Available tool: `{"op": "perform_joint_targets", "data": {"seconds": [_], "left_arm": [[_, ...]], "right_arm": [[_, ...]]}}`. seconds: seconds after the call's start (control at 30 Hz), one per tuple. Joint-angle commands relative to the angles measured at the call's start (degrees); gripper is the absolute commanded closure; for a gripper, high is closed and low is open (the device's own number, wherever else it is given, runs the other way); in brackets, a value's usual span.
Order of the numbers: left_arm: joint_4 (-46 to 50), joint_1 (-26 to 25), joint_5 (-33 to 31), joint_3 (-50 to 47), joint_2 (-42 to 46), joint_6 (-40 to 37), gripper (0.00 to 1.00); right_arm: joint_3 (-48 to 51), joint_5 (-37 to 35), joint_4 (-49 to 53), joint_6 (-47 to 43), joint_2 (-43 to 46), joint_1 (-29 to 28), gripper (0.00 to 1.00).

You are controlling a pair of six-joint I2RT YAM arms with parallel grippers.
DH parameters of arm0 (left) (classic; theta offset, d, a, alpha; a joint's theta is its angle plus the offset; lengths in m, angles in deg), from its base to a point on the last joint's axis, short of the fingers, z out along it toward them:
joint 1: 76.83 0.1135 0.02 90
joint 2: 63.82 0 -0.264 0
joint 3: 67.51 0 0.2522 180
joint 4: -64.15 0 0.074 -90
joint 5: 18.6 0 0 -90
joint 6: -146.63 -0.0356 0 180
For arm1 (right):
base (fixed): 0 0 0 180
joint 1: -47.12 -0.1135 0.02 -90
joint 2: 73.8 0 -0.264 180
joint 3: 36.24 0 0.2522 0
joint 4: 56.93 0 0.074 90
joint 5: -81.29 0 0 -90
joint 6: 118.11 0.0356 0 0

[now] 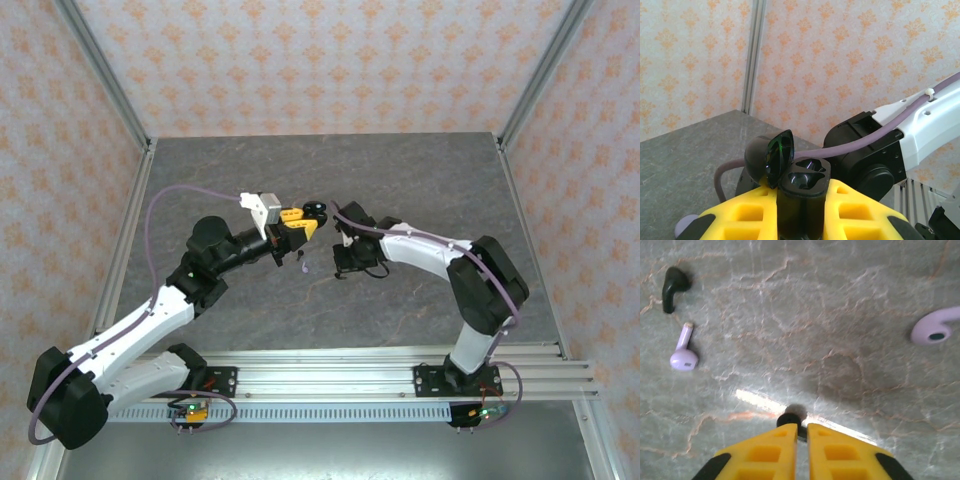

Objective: Insert wireless bluetooth earbuds into charging case

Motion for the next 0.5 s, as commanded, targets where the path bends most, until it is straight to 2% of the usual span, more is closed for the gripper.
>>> {"op": "perform_joint_targets", "data": {"seconds": [0.0, 0.17, 0.47], "left_arm": [[0.64, -0.47, -1.13, 0.92, 1.01, -0.64, 0.86], [0.76, -0.47, -1.13, 0.96, 0.93, -0.60, 0.86], [0.95, -0.51, -1.11, 0.96, 0.94, -0.49, 0.86]], "right_arm": [[-1.64, -5.11, 2.57, 0.54, -1.72, -0.09, 0.91], [-1.86, -4.19, 2.50, 0.54, -3.65, -0.09, 0.95], [-1.60, -2.45, 2.31, 0.70, -5.68, -0.09, 0.96]]}}
